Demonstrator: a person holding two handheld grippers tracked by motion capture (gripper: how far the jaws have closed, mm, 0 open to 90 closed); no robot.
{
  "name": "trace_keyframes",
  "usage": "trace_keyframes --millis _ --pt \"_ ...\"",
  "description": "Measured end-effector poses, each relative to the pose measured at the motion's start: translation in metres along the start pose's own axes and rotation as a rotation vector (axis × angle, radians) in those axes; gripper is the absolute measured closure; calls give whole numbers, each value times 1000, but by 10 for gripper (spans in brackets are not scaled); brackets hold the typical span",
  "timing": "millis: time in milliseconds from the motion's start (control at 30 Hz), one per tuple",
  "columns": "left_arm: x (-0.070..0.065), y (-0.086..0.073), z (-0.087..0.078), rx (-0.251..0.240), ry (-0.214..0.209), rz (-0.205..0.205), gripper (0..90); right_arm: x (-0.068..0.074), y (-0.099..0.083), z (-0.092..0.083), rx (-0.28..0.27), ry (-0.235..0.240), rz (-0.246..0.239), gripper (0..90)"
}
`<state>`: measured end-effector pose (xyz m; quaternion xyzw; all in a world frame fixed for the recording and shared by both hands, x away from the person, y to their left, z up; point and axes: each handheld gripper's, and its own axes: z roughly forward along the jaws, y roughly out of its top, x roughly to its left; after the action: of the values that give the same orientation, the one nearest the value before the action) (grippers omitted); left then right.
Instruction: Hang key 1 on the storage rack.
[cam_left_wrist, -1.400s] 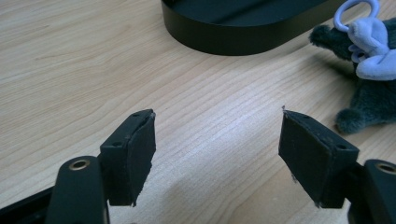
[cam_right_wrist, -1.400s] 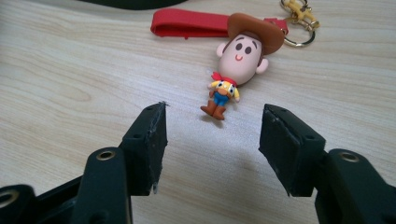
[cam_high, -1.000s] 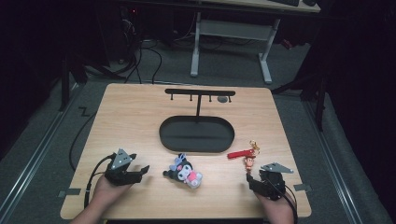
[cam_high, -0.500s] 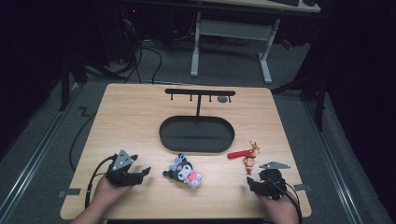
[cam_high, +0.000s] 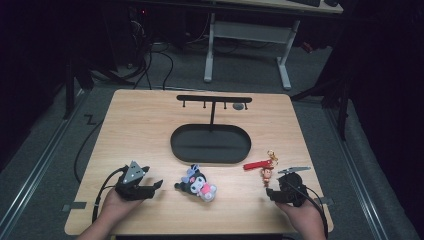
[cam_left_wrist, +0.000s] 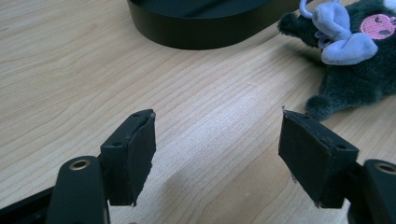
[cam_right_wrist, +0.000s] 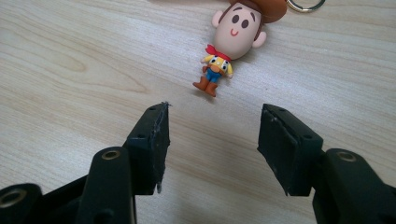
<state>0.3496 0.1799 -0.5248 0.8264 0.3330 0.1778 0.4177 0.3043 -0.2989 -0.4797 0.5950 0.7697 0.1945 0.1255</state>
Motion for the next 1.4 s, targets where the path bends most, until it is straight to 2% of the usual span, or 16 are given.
trace_keyframes --millis 133,567,800,933,1067,1233,1400 --pt "-1 0 0 3 -1 10 280 -1 7 0 27 1 -5 461" --pt "-3 0 -1 6 -3 26 281 -8 38 13 120 11 48 490" --pt "-4 1 -1 4 -7 36 280 -13 49 20 145 18 79 484" --pt "-4 1 -1 5 -8 36 281 -17 56 21 135 28 97 484" --pt "-4 1 -1 3 -9 38 281 -20 63 22 162 24 118 482" --pt "-4 1 -1 4 -12 44 281 -21 69 27 184 35 123 478" --pt "-4 2 1 8 -18 49 281 -21 72 31 203 23 129 487"
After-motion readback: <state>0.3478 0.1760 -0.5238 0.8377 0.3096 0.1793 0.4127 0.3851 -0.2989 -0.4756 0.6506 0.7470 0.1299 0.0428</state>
